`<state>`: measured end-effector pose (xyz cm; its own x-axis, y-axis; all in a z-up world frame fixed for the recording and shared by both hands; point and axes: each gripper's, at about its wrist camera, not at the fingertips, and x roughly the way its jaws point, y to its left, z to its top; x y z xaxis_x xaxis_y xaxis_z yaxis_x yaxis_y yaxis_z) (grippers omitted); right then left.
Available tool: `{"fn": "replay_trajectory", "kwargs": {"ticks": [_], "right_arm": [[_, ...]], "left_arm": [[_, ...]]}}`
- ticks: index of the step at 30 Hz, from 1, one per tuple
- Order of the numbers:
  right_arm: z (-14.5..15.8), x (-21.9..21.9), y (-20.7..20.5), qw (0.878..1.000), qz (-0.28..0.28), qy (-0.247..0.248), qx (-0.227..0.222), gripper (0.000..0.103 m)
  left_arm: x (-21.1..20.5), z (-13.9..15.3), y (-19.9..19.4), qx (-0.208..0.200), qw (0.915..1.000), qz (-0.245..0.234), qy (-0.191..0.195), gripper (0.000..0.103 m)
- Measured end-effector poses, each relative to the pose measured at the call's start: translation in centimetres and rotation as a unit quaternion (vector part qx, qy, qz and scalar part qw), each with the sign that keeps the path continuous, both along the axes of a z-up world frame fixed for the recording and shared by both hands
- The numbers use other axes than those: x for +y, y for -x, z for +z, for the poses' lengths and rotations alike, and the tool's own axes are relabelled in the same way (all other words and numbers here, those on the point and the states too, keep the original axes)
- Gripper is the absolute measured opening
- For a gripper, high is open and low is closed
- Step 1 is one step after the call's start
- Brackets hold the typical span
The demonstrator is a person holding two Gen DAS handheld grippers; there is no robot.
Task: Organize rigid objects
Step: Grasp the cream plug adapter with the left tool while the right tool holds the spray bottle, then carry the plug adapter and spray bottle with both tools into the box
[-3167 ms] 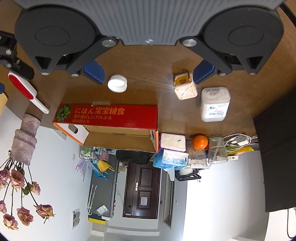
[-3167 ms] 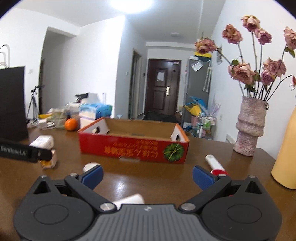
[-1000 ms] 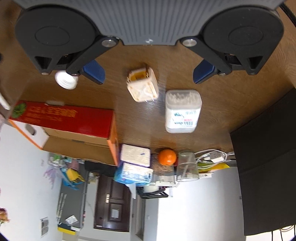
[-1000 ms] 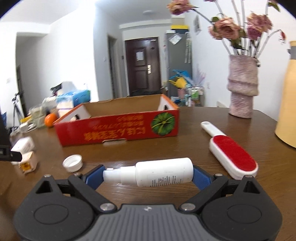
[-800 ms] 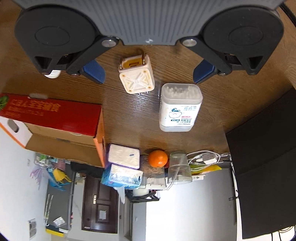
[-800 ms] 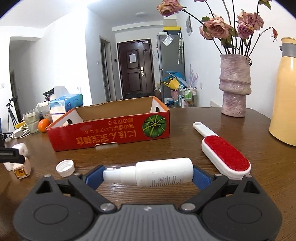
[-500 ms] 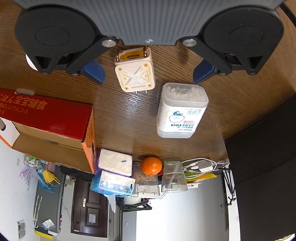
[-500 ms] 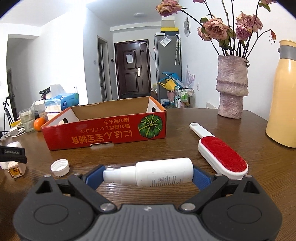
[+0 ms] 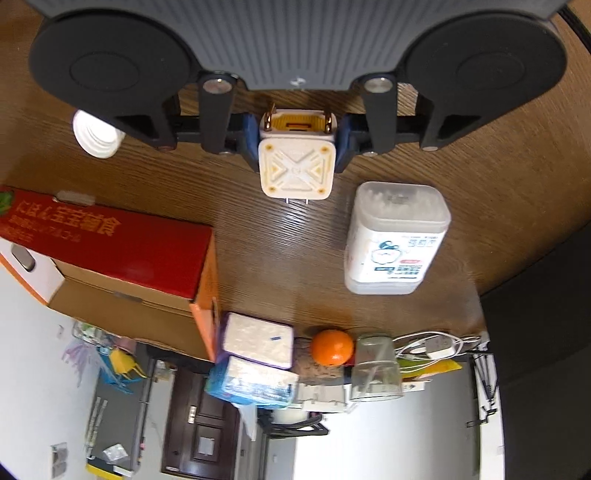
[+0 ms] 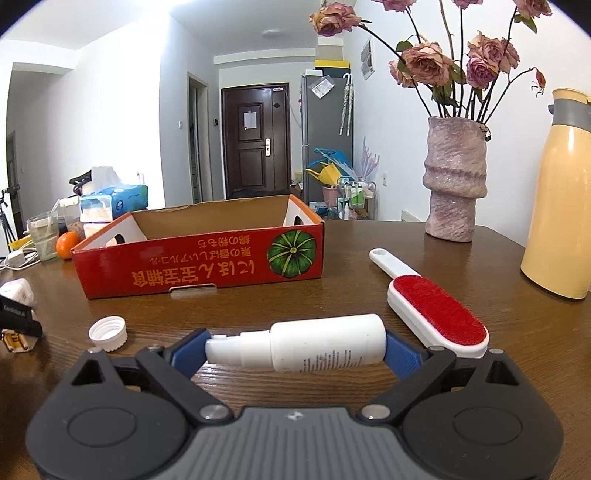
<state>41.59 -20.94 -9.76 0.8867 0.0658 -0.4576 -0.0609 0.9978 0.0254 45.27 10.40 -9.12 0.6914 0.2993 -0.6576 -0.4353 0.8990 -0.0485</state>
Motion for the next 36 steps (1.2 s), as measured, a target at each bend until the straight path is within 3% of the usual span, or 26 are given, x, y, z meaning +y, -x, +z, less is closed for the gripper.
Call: {"fn": "replay_trajectory", "kwargs": {"ticks": [23, 36], "right_arm": [[1.0, 0.0, 1.3, 0.999, -0.02, -0.028, -0.034, 0.098], [2.9, 1.8, 0.6, 0.997, 0.006, -0.052, -0.061, 0.098]], "left_arm": [[-2.5, 2.1, 3.6, -0.054, 0.9966, -0.06, -0.016, 0.04], [-6.0, 5.7, 4.0, -0.104, 0.9888, -0.105, -0.021, 0.04]]}}
